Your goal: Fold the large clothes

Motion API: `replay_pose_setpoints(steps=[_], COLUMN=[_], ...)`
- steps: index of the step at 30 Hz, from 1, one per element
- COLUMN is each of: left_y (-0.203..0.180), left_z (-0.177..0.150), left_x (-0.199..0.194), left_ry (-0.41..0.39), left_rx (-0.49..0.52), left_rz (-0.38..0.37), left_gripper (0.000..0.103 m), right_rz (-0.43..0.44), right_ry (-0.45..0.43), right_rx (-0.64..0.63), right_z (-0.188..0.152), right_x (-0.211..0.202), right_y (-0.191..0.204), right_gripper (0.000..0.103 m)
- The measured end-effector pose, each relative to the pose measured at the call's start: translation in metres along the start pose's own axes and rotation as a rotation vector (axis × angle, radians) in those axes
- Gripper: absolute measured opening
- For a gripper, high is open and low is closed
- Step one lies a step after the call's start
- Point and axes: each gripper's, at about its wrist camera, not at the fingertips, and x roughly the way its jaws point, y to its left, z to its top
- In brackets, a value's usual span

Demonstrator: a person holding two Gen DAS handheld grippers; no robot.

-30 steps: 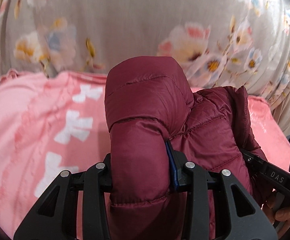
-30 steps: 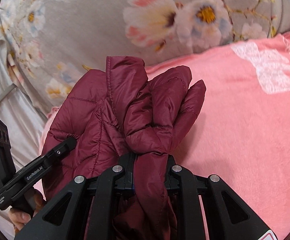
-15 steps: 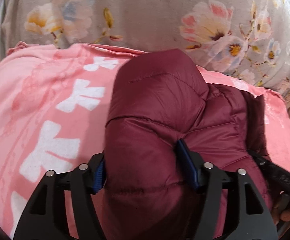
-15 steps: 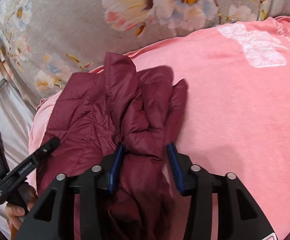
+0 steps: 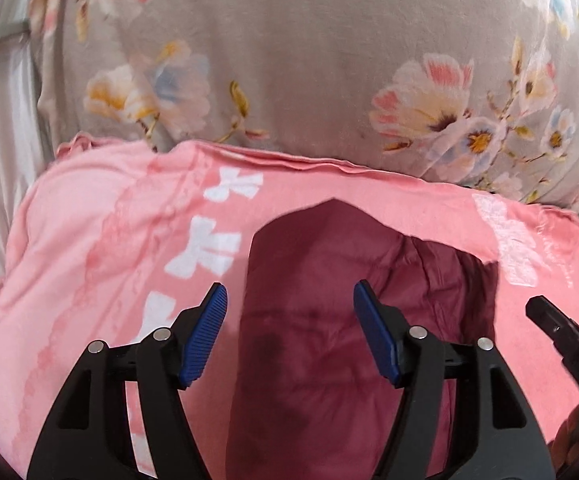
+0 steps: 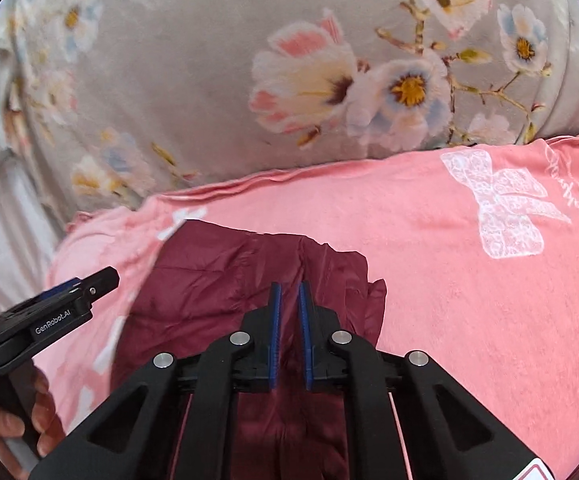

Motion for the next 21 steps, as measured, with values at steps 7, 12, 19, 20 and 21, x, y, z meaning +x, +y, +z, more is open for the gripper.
replay_pose_setpoints(steps=[7, 12, 19, 20, 21], left_y=[-0.004, 0.001, 0.001, 0.001, 0.000], left_z=[0.004, -0.015, -0.030, -0.031, -0.033], left_x=[0.066, 0.093, 0.103, 0.104, 0.105], left_ry=[0.117, 0.142, 0.110, 0.107, 0.100], left_rx=[-0.032, -0.033, -0.036, -0.037, -0.033], left_rz=[0.050, 0.051, 0.031, 0.031, 0.032], left_gripper=[0.063, 0.065, 0.072, 0.073, 0.073], right_rz=[-0.111, -0.097, -0.090, -0.087, -0.082], right_ry=[0.080, 0.093, 0.068, 0.069, 0.074], right_rx=[0.042, 0.050, 0.026, 0.029, 0.033], right_z=[-0.016, -0.035, -0.051, -0.052, -0.052], right_x=[0.056, 0.075, 0.084, 0.084, 0.085], right_y=[-0.019, -0.032, -0.036, -0.037, -0.038], right_gripper=[0.004, 0.001, 0.000, 0.000, 0.000])
